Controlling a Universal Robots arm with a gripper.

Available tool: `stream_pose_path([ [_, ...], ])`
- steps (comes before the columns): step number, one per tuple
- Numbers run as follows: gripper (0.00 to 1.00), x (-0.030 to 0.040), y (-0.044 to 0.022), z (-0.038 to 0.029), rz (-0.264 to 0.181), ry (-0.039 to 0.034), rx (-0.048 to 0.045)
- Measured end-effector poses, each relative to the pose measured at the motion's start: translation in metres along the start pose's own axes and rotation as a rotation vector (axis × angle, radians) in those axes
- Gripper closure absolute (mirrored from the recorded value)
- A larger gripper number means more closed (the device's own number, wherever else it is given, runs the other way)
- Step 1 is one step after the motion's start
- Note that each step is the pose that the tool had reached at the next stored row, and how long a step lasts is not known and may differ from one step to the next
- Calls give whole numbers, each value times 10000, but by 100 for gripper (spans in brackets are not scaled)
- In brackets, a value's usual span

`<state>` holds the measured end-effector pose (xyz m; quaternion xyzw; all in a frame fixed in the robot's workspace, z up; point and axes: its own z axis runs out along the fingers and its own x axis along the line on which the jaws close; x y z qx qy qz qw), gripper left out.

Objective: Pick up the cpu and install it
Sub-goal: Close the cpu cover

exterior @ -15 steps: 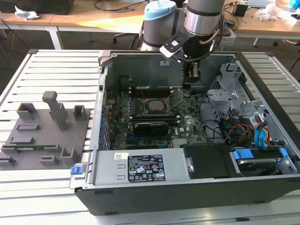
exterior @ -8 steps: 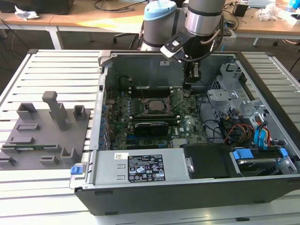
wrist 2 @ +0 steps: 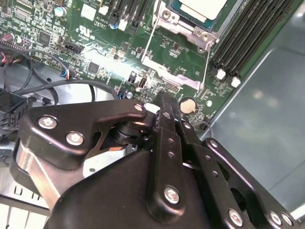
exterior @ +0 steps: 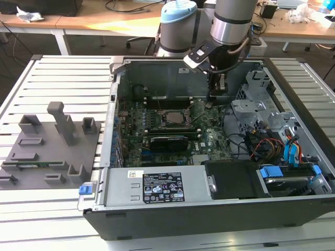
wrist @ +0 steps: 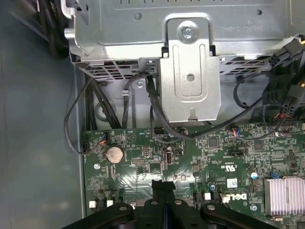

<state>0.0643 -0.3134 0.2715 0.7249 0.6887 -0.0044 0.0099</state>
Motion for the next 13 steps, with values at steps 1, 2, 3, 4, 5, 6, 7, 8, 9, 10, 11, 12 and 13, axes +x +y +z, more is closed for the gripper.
stream_pose_path([
  [1, 89, 1, 6, 21, 0, -9, 30],
  [2, 89, 1, 18, 43, 0, -16, 67],
  [3, 89, 2, 32, 57, -1, -22, 97],
  [4, 89, 4, 47, 69, -3, -28, 128],
  [5, 89, 5, 62, 81, -4, -35, 164],
  [6, 89, 6, 76, 100, -5, -39, 205],
  [7, 89, 6, 80, 118, -5, -40, 226],
  [8, 89, 7, 82, 139, -6, -42, 246],
  [9, 89, 8, 83, 173, -6, -42, 272],
  [10, 89, 8, 83, 190, -5, -43, 282],
  [11, 89, 8, 83, 208, -5, -44, 292],
  [12, 89, 8, 83, 225, -5, -46, 301],
  [13, 89, 9, 83, 240, -6, -45, 304],
])
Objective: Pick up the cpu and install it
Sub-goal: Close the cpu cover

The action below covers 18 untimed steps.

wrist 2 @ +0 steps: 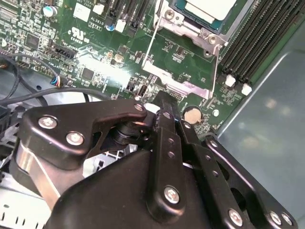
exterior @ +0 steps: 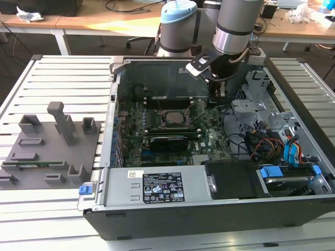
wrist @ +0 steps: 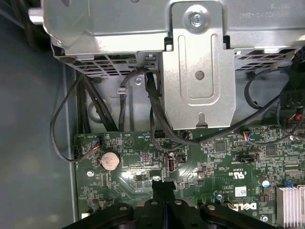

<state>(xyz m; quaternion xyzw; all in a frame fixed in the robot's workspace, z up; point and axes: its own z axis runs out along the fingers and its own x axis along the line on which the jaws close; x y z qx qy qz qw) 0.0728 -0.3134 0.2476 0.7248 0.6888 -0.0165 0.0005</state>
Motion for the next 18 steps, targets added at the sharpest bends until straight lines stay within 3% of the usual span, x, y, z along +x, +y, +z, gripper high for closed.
stream_pose_path([
  [2, 89, 0, 0, 6, 0, -1, 1],
  [5, 89, 3, 1, 18, -77, 150, 7],
  [9, 89, 18, 1, 49, -212, 202, 8],
  [12, 89, 33, -85, 63, -232, 207, 8],
  [18, 89, 28, -191, 66, -232, 220, -12],
])
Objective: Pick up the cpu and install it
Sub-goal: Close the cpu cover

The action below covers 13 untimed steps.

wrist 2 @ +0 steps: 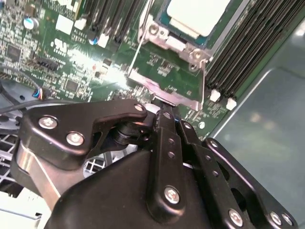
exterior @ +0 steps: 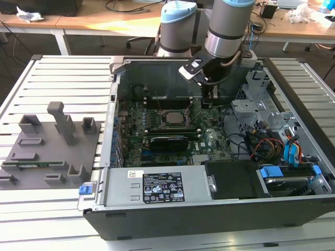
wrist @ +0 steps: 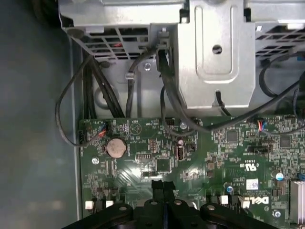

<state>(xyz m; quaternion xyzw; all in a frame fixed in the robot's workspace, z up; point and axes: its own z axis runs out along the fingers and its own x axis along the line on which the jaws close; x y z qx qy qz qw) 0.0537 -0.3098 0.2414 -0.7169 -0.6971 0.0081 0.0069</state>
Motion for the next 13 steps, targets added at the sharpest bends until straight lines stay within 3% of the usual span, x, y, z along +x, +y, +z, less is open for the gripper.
stream_pose_path([
  [3, 89, -4, -130, 2, 0, 16, -55],
  [7, 89, -7, -244, 5, -1, 23, -114],
  [13, 89, -8, -288, 6, 0, 22, -121],
])
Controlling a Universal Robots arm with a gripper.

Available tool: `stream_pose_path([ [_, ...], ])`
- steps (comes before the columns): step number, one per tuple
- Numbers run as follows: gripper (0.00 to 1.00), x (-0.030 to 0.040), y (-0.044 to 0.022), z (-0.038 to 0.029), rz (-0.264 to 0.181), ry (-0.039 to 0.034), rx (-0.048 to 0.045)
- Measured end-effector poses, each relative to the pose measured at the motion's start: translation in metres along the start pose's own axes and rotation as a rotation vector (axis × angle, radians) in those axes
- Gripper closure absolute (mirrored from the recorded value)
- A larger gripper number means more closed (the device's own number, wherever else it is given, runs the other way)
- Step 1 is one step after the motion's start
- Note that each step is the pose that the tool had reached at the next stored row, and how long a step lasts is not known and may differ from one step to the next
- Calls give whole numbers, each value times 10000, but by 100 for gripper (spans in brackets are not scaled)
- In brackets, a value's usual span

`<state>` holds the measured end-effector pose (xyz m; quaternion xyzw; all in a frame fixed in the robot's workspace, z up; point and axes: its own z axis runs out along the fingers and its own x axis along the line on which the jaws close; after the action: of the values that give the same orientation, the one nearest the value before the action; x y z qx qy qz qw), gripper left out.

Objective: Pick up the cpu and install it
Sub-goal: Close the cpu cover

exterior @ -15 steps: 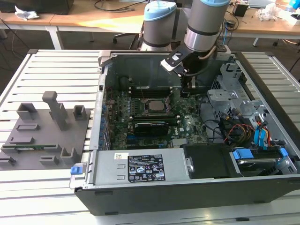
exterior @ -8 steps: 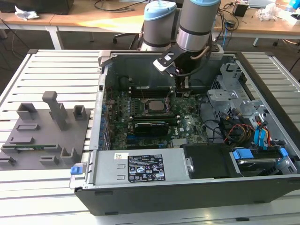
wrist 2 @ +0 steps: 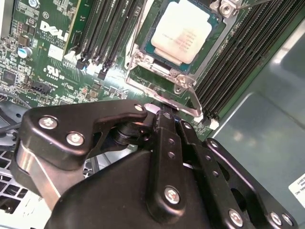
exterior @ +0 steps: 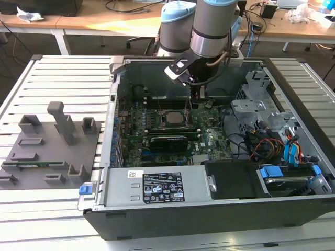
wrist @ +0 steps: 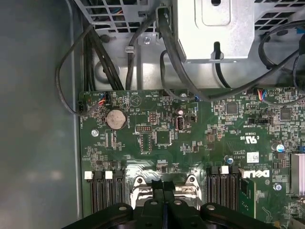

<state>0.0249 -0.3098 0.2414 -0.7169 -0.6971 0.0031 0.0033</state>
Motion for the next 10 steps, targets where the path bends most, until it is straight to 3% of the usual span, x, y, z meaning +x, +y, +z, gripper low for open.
stream_pose_path([
  [5, 89, -2, -56, 1, 0, 0, 0],
  [10, 89, -2, -62, 2, -1, 0, 0],
])
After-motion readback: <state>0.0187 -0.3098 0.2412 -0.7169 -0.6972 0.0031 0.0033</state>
